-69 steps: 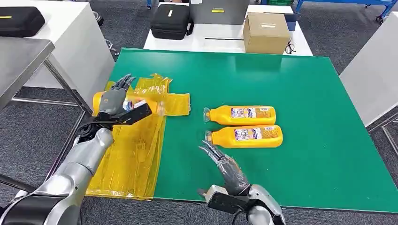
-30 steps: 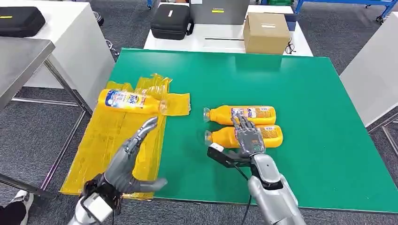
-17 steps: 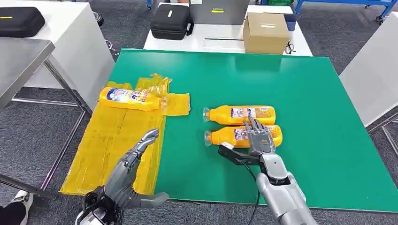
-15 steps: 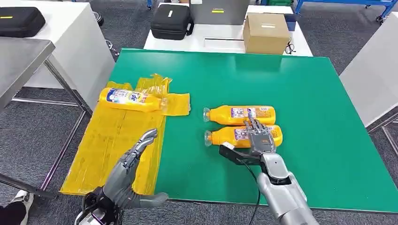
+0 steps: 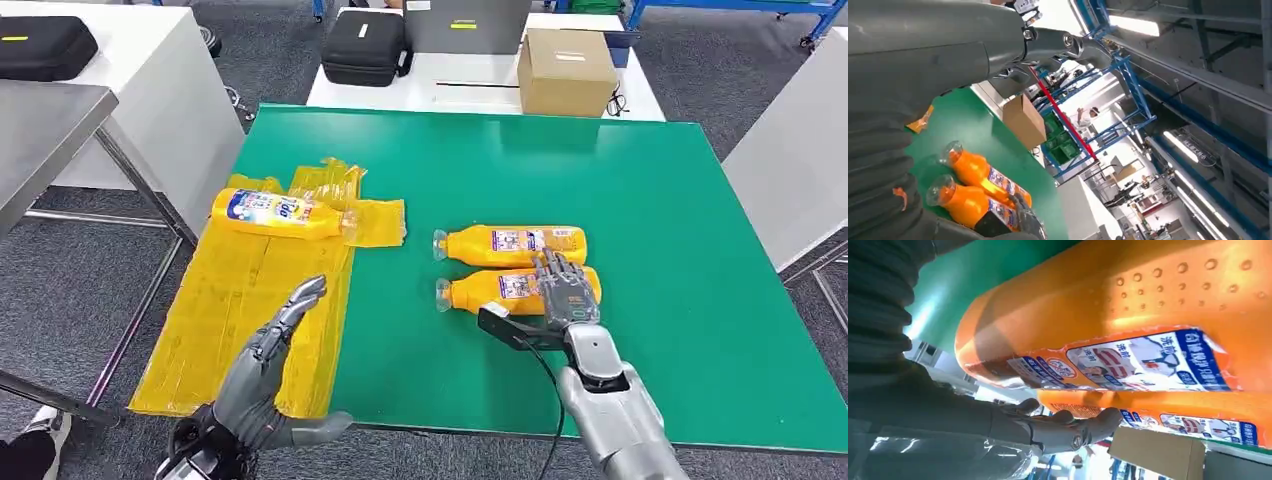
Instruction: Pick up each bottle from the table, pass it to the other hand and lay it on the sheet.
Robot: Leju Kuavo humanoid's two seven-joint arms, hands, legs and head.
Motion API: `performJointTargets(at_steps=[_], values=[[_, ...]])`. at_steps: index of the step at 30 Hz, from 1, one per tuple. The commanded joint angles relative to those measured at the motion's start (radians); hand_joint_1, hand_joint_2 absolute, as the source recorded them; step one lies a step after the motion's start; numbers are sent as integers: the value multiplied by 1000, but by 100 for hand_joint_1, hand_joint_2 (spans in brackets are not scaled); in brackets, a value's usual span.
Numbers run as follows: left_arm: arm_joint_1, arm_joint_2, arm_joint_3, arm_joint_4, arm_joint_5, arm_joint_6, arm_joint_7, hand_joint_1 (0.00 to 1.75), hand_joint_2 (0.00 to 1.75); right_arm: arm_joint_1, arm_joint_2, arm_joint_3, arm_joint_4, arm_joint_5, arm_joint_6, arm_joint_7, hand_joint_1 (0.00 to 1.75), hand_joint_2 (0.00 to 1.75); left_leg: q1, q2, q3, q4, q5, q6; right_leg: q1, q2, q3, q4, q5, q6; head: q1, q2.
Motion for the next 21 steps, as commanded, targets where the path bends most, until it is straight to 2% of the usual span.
performJointTargets(at_steps=[1, 2, 3, 4, 5, 13, 14, 15, 16, 21], values=[[17, -10, 39, -2, 6, 1, -16, 0, 175, -69, 6, 28, 226, 14, -4, 9, 124, 175, 1, 1, 4, -1, -1, -1, 1, 1, 4, -1, 0, -1, 0, 0], [18, -10, 44, -1, 10, 3, -20, 0, 175, -77, 5, 40, 245, 27, -3, 8, 157, 175, 1, 1, 5, -1, -1, -1, 1, 1, 5, -2, 0, -1, 0, 0], [20, -12, 51, 0, 12, 6, -26, 0, 175, -82, 12, 34, 259, 16, -19, -14, 159, 175, 1, 1, 5, -1, -1, -1, 1, 1, 5, -2, 0, -1, 0, 0], [23, -13, 61, -2, 13, 15, -26, 0, 175, -86, 17, 38, 268, 13, -17, -32, 175, 175, 1, 1, 5, -1, -1, -1, 0, 1, 5, -1, 0, -1, 0, 0], [24, -13, 64, -2, 16, 17, -26, 0, 175, -89, 19, 41, 270, 14, -17, -35, 171, 175, 1, 1, 5, -1, -1, -1, 1, 2, 5, -1, 0, -1, 0, 0], [24, -10, 66, -2, 18, 17, -26, 0, 175, -92, 22, 42, 272, 14, -15, -35, 175, 175, 1, 1, 8, -1, -1, -1, 1, 1, 7, -1, 0, -1, 0, 0], [26, -13, 71, -6, 17, 30, -26, 0, 175, -95, 24, 46, 274, 14, -21, -45, 168, 175, 1, 1, 8, -1, -1, -2, 1, 1, 7, -2, 0, -2, 0, 0], [30, -13, 77, -10, 14, 39, -26, 0, 175, -100, 27, 51, 275, 15, -16, -49, 175, 175, 1, 0, 8, -1, 0, -1, 1, 1, 7, -2, 0, -2, 0, 0], [38, -12, 84, -18, 15, 46, -26, 0, 175, -105, 34, 55, 270, 16, -18, -54, 171, 175, 1, 0, 8, -1, 0, -1, 1, 0, 7, -1, 0, -1, 0, 0], [49, -27, 101, -49, -6, 46, -26, 0, 175, -106, 38, 67, 201, 22, -6, -59, 175, 175, 1, 3, 8, -1, -1, -1, 1, 3, 6, -1, 0, -2, 0, 0]])
